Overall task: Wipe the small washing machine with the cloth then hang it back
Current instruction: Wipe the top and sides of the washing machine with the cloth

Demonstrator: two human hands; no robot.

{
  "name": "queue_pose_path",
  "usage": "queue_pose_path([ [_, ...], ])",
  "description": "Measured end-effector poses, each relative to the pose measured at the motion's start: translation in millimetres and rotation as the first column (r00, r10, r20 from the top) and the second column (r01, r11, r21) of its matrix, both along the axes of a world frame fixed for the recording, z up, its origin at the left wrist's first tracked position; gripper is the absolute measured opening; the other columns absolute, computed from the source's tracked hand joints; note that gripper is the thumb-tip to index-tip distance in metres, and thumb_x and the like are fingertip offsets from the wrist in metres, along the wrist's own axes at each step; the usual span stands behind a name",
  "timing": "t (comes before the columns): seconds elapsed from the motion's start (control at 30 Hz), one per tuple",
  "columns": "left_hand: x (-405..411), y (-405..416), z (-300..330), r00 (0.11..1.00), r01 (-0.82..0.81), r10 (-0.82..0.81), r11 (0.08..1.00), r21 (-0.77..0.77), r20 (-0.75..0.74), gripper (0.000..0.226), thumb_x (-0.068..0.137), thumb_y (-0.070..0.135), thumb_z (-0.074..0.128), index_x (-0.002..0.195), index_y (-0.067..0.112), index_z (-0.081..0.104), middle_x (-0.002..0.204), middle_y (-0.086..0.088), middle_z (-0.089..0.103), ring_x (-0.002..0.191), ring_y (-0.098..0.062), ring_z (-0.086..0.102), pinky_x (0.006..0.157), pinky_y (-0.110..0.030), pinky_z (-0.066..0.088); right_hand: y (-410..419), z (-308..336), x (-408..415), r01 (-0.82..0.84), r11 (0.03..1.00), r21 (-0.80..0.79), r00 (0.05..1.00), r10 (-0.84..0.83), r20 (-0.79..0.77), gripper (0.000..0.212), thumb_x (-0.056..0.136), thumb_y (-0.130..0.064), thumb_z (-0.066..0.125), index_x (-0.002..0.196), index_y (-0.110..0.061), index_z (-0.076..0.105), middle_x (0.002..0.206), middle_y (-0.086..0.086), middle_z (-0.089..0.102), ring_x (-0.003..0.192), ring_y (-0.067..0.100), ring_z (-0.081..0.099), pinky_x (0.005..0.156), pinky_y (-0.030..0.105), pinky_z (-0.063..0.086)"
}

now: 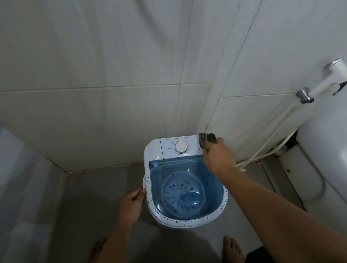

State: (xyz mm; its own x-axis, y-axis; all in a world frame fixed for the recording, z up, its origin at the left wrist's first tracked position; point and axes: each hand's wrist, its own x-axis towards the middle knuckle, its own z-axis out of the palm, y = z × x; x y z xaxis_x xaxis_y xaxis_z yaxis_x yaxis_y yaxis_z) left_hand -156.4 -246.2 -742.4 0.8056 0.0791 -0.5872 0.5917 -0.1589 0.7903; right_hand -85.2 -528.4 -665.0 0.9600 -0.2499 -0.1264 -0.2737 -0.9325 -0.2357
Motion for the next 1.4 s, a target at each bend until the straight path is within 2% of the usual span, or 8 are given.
queue_pose_path([
  [0.17,4.7,5.1,-4.7,0.999,0.042,-0.042,0.999,-0.006,-0.019,0.032,0.097,0.023,0.061,0.127,0.015,0.068,0.121,-0.007,0.073,0.116,-0.02,0.066,0.102,-0.033,0.044,14.8,-0.8,-17.6,-0.306,0.951,-0.035,0.95,0.302,-0.081,0.037,0.101,-0.035,0.05,0.137,-0.031,0.061,0.125,0.011,0.053,0.098,0.034,0.064,0.083,0.043,0.058],
  [0.43,3.3,1.2,-0.7,1.0,0.028,-0.028,1.0,0.01,-0.005,0.035,0.098,0.025,0.06,0.132,0.019,0.064,0.125,-0.005,0.07,0.118,-0.017,0.061,0.103,-0.034,0.043,23.5,25.9,63.8,-0.052,0.999,0.0,0.999,0.052,-0.005,0.036,0.101,-0.023,0.051,0.135,-0.019,0.062,0.124,0.013,0.051,0.103,0.036,0.065,0.085,0.041,0.053],
  [0.57,5.1,0.0,2.3,0.999,0.034,-0.033,0.999,0.021,-0.009,0.035,0.098,0.026,0.059,0.133,0.02,0.063,0.122,-0.004,0.07,0.111,-0.015,0.062,0.099,-0.035,0.045,63.3,10.9,70.1,-0.307,0.949,-0.07,0.948,0.298,-0.108,0.034,0.099,-0.018,0.056,0.13,-0.007,0.06,0.128,0.014,0.047,0.097,0.037,0.064,0.07,0.037,0.044],
  [0.67,4.9,0.8,4.0,0.999,0.023,-0.023,1.0,0.005,-0.026,0.035,0.098,0.027,0.059,0.132,0.022,0.064,0.121,-0.003,0.071,0.111,-0.014,0.062,0.098,-0.035,0.045,50.1,13.0,76.7,-0.408,0.913,-0.014,0.909,0.405,-0.1,0.036,0.102,-0.026,0.053,0.137,-0.018,0.061,0.129,0.012,0.046,0.1,0.035,0.063,0.079,0.04,0.052],
  [0.93,2.6,1.8,8.2,1.0,0.016,-0.017,1.0,-0.023,-0.022,0.031,0.097,0.025,0.061,0.127,0.024,0.068,0.115,0.001,0.075,0.11,-0.012,0.066,0.092,-0.03,0.047,-22.0,6.6,59.5,-0.288,0.957,-0.048,0.948,0.278,-0.154,0.056,0.094,-0.035,0.064,0.148,-0.034,0.05,0.127,0.013,0.049,0.111,0.034,0.058,0.092,0.047,0.056],
  [1.1,2.1,0.3,6.0,1.0,0.011,-0.011,1.0,-0.021,-0.022,0.031,0.097,0.023,0.061,0.127,0.021,0.068,0.115,-0.001,0.075,0.111,-0.013,0.066,0.094,-0.03,0.047,6.8,0.4,55.4,-0.197,0.98,-0.005,0.973,0.194,-0.125,0.061,0.09,-0.008,0.063,0.147,-0.028,0.052,0.132,0.013,0.045,0.106,0.038,0.061,0.097,0.044,0.055],
  [1.23,0.4,-6.9,8.3,0.999,0.02,-0.019,0.999,0.041,-0.031,0.035,0.099,0.027,0.058,0.132,0.02,0.064,0.12,-0.005,0.072,0.109,-0.018,0.063,0.098,-0.039,0.046,51.9,8.1,70.7,-0.338,0.939,0.059,0.931,0.343,-0.124,0.053,0.092,-0.018,0.067,0.144,-0.022,0.057,0.134,0.013,0.045,0.106,0.038,0.062,0.095,0.041,0.054],
  [1.4,2.5,-5.6,7.3,0.999,0.03,-0.024,0.991,0.13,-0.041,0.039,0.097,0.031,0.059,0.133,0.016,0.063,0.13,-0.01,0.067,0.122,-0.028,0.06,0.107,-0.045,0.045,56.2,14.4,88.9,-0.457,0.885,0.088,0.871,0.465,-0.156,0.061,0.092,-0.005,0.061,0.148,-0.029,0.053,0.13,0.014,0.045,0.103,0.036,0.059,0.078,0.033,0.045],
])
